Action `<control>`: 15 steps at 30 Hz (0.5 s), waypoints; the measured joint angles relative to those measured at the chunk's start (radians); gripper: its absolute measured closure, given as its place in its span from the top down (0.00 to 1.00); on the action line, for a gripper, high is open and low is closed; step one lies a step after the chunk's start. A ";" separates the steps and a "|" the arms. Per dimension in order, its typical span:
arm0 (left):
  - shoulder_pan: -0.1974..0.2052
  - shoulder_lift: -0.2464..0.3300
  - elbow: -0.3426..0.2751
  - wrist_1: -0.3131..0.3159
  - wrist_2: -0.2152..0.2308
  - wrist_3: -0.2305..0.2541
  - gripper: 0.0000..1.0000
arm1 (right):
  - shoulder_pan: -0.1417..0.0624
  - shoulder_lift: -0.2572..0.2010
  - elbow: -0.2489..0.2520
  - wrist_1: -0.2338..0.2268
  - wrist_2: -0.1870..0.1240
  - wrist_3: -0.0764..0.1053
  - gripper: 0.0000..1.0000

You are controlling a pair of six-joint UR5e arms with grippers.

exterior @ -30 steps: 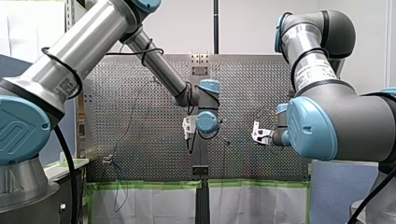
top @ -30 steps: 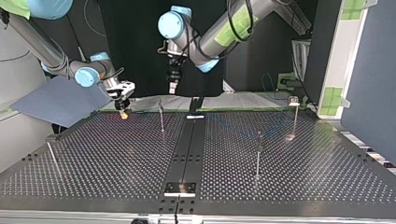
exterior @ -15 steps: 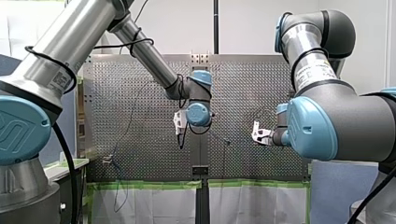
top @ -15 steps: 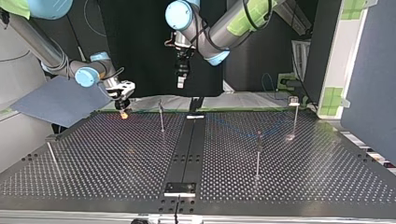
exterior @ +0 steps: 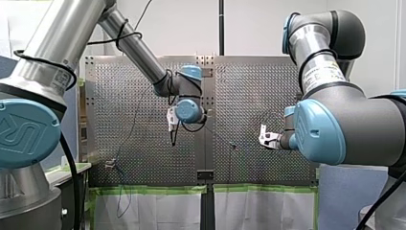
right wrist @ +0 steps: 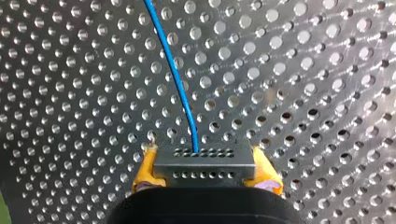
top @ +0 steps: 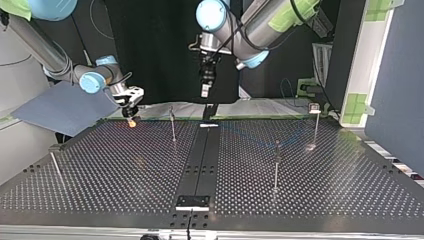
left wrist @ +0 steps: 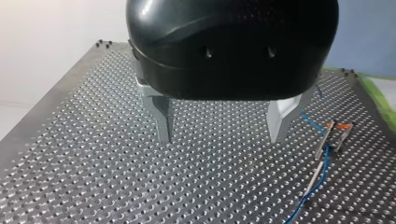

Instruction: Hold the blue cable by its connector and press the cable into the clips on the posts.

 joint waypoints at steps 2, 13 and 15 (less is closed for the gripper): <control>0.005 0.016 -0.016 -0.012 0.010 0.013 1.00 | -0.005 -0.005 0.000 0.005 0.010 -0.011 0.00; 0.020 0.123 -0.123 -0.009 0.017 0.031 1.00 | -0.038 -0.105 0.047 0.074 0.112 -0.067 0.00; 0.023 0.142 -0.142 -0.006 0.009 0.044 1.00 | -0.044 -0.120 0.059 0.075 0.118 -0.062 0.00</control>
